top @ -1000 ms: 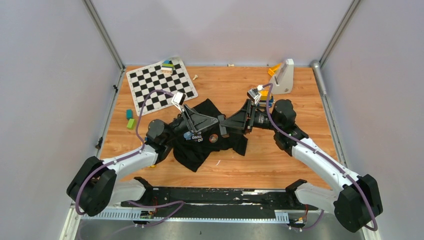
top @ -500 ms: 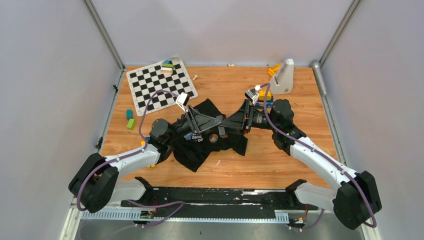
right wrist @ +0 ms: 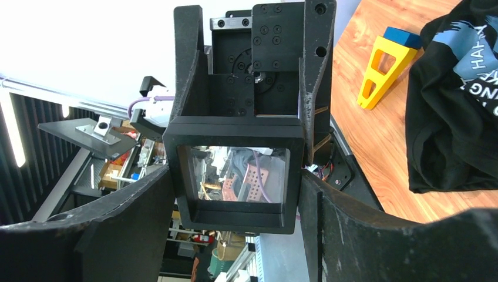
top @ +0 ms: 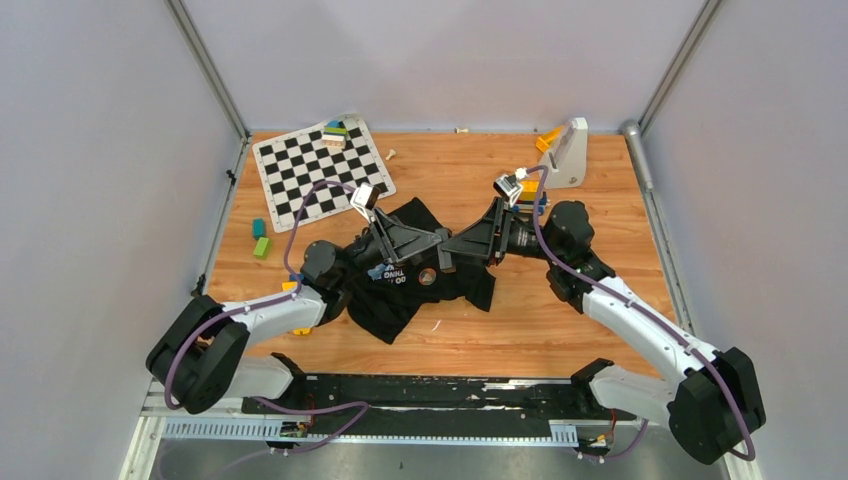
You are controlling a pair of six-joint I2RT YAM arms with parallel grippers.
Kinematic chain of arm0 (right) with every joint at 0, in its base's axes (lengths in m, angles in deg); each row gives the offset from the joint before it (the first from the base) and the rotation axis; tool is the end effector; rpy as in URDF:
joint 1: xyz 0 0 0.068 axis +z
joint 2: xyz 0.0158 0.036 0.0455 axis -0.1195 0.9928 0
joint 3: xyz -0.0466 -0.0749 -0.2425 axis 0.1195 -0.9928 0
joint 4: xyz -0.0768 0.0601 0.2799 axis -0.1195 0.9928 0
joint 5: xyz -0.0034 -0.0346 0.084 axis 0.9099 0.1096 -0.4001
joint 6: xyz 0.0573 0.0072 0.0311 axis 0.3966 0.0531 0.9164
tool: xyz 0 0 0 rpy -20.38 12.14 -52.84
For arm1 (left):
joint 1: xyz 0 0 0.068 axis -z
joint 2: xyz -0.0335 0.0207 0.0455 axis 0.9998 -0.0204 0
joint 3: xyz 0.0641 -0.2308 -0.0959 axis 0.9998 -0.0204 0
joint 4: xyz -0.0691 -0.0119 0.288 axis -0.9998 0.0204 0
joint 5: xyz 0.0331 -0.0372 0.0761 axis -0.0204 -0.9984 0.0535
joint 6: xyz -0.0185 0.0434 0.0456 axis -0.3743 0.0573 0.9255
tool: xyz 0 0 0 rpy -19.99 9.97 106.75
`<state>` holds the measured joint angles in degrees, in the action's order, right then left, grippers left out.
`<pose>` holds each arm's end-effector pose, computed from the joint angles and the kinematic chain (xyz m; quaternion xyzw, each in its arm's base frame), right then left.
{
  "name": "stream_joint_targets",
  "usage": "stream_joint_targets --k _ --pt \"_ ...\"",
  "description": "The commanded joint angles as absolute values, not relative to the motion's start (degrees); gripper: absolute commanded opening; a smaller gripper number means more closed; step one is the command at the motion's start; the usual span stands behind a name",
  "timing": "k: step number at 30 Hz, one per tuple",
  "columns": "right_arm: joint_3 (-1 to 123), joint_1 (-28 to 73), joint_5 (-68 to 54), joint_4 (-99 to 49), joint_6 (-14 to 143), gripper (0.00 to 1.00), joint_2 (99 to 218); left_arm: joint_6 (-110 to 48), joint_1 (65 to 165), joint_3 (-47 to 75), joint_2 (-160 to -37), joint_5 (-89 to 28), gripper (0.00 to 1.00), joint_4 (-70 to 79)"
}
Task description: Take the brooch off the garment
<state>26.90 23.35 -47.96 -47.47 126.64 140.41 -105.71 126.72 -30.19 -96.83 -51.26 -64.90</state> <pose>0.2403 0.1845 0.2880 -0.0596 0.7030 0.6800 0.1998 0.2199 -0.2029 0.2399 -0.0216 0.5625 -0.7848 0.2593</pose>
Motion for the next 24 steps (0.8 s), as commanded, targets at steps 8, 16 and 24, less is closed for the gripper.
stream_joint_targets --k 8,16,24 --pt "27.15 24.00 -50.69 -50.30 128.16 0.52 138.61 -105.20 127.14 -28.42 -95.61 -51.39 0.54 -66.71" --pt "26.89 24.01 -51.63 -52.52 129.39 0.48 138.17 -103.65 127.08 -29.06 -94.60 -50.77 0.04 -65.38" --pt "26.01 23.62 -52.01 -56.09 132.31 0.50 136.94 -105.26 126.98 -30.05 -96.06 -50.57 0.00 -70.13"
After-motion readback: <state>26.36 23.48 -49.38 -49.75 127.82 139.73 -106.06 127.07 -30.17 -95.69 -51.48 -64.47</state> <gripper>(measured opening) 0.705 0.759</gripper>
